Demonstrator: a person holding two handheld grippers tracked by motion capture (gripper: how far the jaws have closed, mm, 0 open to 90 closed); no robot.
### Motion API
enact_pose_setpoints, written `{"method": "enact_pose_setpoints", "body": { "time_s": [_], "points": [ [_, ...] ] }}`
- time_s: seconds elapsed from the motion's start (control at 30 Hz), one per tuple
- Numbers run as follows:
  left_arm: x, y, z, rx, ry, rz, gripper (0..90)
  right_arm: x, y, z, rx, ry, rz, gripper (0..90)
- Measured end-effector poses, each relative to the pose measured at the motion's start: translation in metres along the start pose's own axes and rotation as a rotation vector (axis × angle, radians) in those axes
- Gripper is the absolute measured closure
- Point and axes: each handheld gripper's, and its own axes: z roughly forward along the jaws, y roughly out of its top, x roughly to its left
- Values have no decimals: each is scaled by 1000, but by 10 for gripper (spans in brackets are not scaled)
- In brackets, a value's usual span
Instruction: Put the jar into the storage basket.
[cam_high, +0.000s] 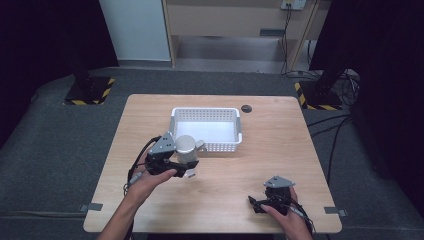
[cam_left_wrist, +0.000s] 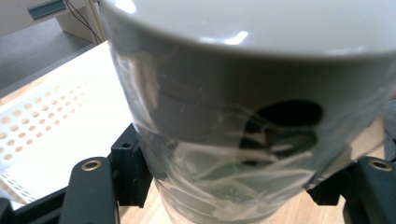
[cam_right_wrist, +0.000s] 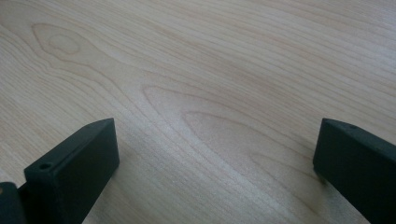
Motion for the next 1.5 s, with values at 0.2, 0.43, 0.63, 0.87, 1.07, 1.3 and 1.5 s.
{"method": "enact_pose_setpoints", "body": {
  "time_s": [0.2, 0.43, 0.63, 0.87, 1.07, 1.3, 1.5],
  "points": [
    [13, 13, -6, -17, 7, -6, 298, 0, 0, 0, 1, 1, 2, 4],
    [26, 25, -12, -27, 14, -1, 298, 0, 0, 0, 0, 0, 0, 3],
    [38, 36, -10, -35, 15, -1, 298, 0, 0, 0, 0, 1, 0, 3],
    [51, 53, -3, -47, 14, 11, 298, 0, 0, 0, 1, 1, 2, 3],
    [65, 64, 10, -44, 16, 17, 298, 0, 0, 0, 0, 1, 0, 4],
    [80, 70, 29, -53, 15, 6, 298, 0, 0, 0, 2, 2, 3, 3],
    [88, 72, 40, -43, 24, 0, 298, 0, 0, 0, 0, 2, 0, 3]
  ]
}}
